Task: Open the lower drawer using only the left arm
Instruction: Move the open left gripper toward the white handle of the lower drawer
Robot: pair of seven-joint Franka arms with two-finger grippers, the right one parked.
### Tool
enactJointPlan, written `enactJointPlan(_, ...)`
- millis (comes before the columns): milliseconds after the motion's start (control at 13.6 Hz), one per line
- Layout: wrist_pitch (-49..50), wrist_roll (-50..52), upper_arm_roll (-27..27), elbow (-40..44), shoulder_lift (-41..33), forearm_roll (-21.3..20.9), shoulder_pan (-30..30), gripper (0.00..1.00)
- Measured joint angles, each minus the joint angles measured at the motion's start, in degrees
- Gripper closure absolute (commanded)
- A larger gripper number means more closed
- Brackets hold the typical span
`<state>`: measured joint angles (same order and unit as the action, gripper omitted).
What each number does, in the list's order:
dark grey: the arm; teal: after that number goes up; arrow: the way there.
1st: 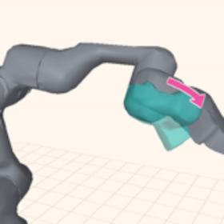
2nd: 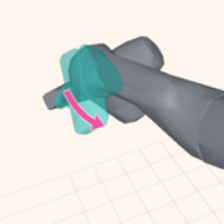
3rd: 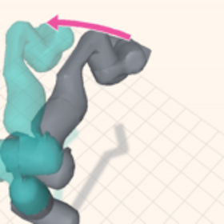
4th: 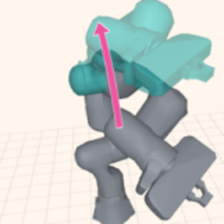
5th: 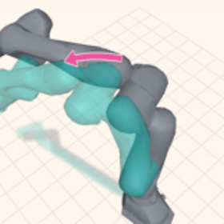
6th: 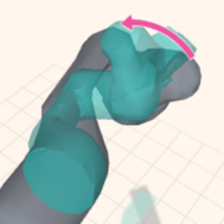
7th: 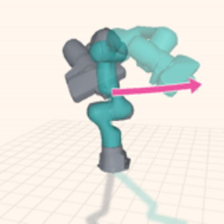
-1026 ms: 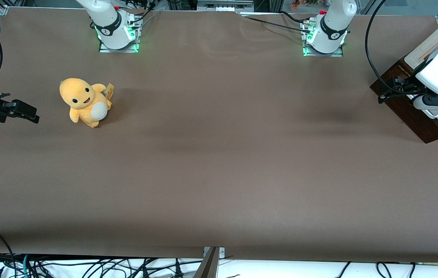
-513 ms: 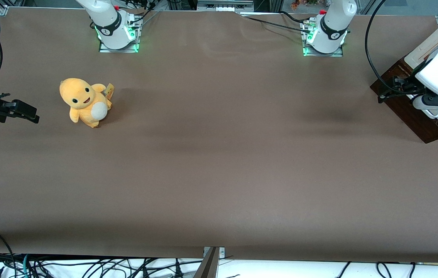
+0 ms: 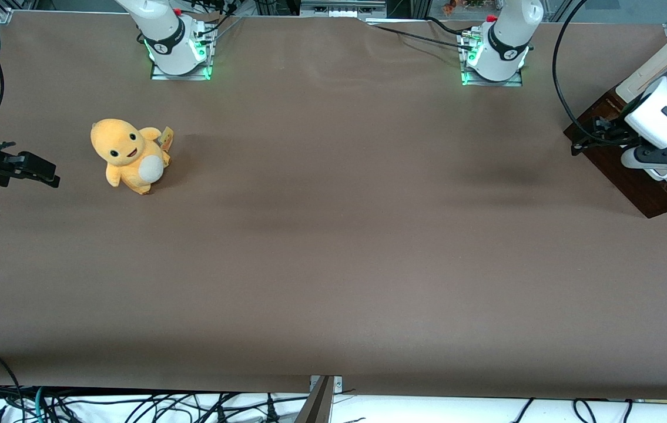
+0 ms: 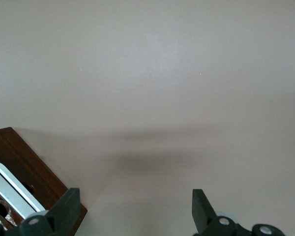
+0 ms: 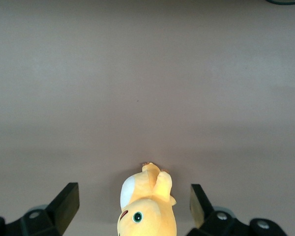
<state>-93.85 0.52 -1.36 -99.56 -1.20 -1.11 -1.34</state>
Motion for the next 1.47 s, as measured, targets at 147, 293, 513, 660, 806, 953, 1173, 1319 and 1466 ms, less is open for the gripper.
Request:
enactJointPlan(147,0.1,0.0,-0.1,-0.5,1.2,0.0,0.0,0.00)
enactJointPlan(293,0.1,-0.1,-0.1,-0.8,2.1,0.0,0.0,0.00)
enactJointPlan(513,0.1,0.3,-0.1,-0.7,2.1,0.0,0.1,0.00)
enactJointPlan(660,0.1,1.1,-0.1,-0.7,2.1,-1.1,0.0,0.00)
enactJointPlan(806,0.1,2.5,-0.3,-0.7,2.4,-6.4,-0.5,0.00)
enactJointPlan(953,0.6,5.4,-0.6,-0.7,3.6,-10.9,-1.4,0.00)
enactJointPlan(1173,3.2,11.3,-1.3,-0.7,6.7,-17.6,-1.8,0.00)
enactJointPlan(1319,5.6,15.8,-2.3,-0.7,9.2,-23.4,-1.9,0.00)
enactJointPlan(1466,7.6,21.5,-2.8,-0.8,12.1,-27.2,-2.0,0.00)
